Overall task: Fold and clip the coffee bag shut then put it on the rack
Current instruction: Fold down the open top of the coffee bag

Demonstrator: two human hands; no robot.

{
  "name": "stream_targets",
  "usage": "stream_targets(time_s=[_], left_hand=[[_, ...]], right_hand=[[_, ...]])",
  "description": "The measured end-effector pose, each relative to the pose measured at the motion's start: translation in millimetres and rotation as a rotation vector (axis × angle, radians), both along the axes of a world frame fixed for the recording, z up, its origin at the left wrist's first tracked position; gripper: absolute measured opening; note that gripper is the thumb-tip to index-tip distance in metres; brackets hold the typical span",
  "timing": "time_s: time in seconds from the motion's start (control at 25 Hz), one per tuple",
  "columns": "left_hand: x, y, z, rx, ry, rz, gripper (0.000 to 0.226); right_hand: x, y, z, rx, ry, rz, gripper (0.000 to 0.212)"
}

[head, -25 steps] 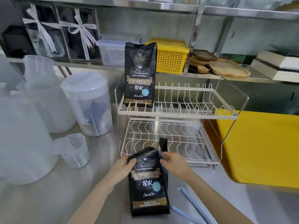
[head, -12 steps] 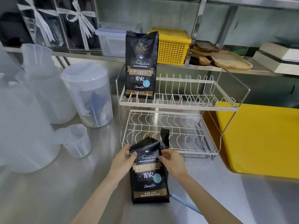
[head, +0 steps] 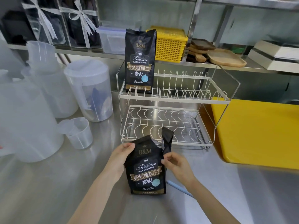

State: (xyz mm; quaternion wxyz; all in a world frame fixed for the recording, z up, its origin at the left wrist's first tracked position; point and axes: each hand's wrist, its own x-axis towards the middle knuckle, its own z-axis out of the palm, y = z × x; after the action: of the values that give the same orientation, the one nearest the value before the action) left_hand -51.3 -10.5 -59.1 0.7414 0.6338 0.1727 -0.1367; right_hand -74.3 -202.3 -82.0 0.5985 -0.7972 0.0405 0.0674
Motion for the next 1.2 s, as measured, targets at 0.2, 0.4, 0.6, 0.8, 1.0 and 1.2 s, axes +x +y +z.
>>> stream_targets(time_s=[0.2,0.4,0.6,0.8,1.0,1.2], left_hand=[[-9,-5,12,0.265,-0.351,0.087,0.019],[-14,-2,10,0.324,-0.42,-0.004,0.019],[-24,-8,13,0.454,-0.561,-0.101,0.028],[-36,-16,20,0.541,-0.643,-0.195,0.033],[-33,-6,6,0.431,-0.542,-0.216,0.046],[-32,-19,7,0.299,-0.444,-0.371,0.029]], right_hand=[[-10,-10,0,0.026,0.003,-0.013,0.023],[-19,-17,19,-0.151,-0.099,-0.013,0.017],[-6,-19,81,-0.437,-0.485,-0.071,0.029],[6,12,106,-0.964,-0.387,0.387,0.029],[1,16,103,-0.865,-0.368,0.365,0.023],[1,18,100,-0.826,-0.387,0.366,0.023]])
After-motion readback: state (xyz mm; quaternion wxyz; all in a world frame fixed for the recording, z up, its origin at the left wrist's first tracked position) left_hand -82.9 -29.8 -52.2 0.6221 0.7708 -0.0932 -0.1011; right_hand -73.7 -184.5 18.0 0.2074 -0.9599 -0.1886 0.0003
